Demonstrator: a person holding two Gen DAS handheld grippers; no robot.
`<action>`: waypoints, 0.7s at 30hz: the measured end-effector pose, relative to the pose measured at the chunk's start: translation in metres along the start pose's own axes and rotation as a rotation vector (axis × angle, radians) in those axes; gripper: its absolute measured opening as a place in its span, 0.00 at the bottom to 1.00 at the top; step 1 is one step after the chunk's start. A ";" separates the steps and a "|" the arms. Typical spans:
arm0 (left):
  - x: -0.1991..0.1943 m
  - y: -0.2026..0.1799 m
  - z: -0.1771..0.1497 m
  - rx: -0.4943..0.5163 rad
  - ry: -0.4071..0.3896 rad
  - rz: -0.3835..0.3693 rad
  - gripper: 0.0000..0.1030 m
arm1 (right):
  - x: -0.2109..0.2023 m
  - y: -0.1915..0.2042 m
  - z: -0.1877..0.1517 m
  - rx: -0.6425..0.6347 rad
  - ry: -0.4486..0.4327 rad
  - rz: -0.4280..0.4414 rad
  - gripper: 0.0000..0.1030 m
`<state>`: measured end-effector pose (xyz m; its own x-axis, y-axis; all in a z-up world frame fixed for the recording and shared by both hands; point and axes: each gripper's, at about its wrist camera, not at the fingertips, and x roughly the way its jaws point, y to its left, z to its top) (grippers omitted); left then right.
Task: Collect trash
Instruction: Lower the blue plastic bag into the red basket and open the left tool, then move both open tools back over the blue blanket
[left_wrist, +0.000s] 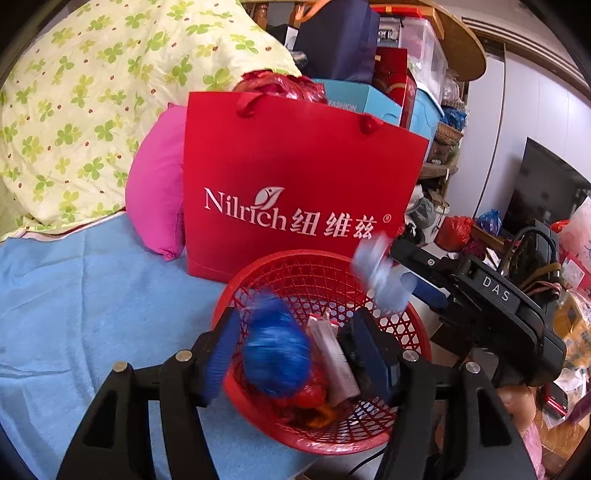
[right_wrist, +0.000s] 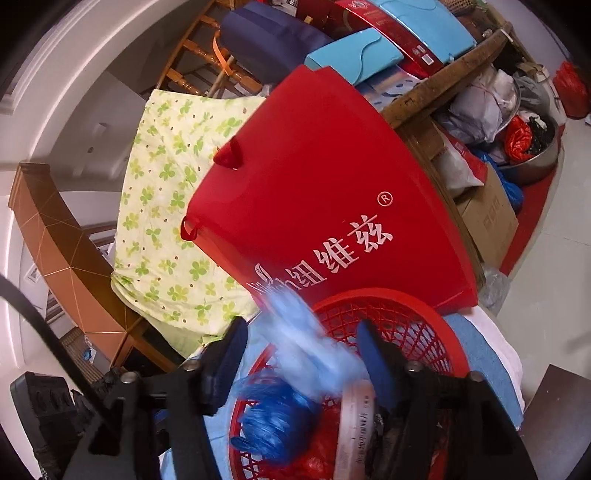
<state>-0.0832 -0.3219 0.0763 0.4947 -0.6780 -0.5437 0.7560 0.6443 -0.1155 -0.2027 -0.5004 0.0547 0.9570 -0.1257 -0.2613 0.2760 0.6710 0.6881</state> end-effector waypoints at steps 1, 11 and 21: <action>-0.003 0.004 -0.002 0.002 -0.005 0.010 0.63 | 0.000 0.003 0.000 -0.012 -0.004 -0.002 0.64; -0.049 0.097 -0.046 -0.060 0.008 0.245 0.65 | -0.003 0.069 -0.024 -0.223 -0.081 0.072 0.64; -0.085 0.220 -0.120 -0.176 0.047 0.638 0.68 | 0.021 0.183 -0.119 -0.611 0.014 0.254 0.64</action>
<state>-0.0108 -0.0803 -0.0030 0.8003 -0.1306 -0.5853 0.2375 0.9652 0.1093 -0.1427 -0.2933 0.0950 0.9833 0.0980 -0.1530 -0.0623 0.9728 0.2231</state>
